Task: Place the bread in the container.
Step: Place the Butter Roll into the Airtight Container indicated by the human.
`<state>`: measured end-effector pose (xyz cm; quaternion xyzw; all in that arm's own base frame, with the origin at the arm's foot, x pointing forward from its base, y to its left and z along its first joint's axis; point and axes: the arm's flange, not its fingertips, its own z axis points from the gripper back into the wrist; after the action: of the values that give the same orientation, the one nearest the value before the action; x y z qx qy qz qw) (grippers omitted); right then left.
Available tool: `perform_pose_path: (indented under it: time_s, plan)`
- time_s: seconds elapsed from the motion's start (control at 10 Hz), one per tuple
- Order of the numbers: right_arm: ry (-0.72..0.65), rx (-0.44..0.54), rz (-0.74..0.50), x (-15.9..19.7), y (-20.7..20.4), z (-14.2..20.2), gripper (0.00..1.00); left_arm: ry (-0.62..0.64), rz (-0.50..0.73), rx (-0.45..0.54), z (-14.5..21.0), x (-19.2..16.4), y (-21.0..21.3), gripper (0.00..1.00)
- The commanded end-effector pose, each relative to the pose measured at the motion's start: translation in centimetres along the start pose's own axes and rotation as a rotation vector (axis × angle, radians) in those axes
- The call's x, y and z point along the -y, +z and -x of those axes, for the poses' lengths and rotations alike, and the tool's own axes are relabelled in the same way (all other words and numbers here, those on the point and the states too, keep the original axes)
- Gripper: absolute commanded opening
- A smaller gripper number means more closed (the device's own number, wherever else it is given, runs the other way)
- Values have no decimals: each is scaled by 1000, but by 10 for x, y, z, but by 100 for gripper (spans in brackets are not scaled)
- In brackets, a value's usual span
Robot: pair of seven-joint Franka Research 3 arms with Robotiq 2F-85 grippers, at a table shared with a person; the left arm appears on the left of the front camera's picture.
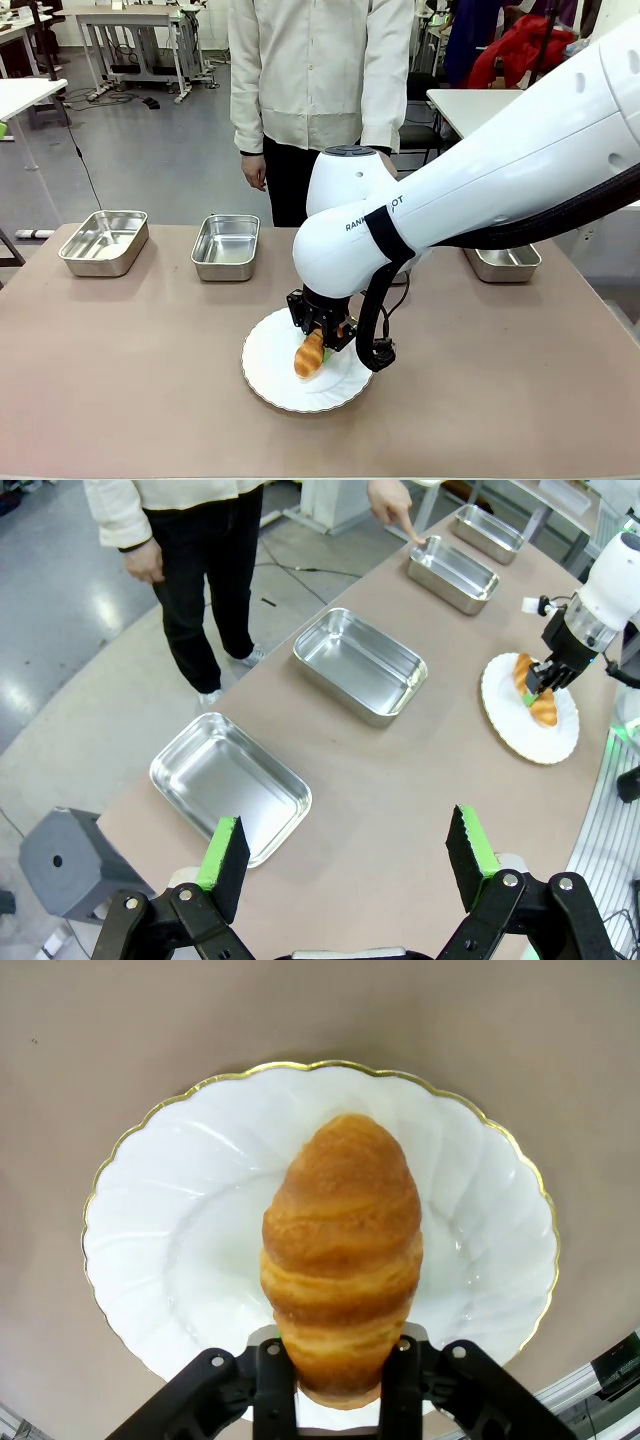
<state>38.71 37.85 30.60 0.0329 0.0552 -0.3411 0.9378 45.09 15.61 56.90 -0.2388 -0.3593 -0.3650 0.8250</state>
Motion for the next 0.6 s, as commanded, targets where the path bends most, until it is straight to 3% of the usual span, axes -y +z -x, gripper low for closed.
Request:
perform_pose_path:
  time_s: [0.0,0.2,0.5]
  plan:
    - [39,5,-37,9,19,-6,31,-10,8,5,-1,2,1,100]
    - [121,29,-36,25,63,-21,31,-10,8,5,-1,2,1,100]
    - [322,145,-35,36,122,-50,31,-10,8,5,-1,2,1,100]
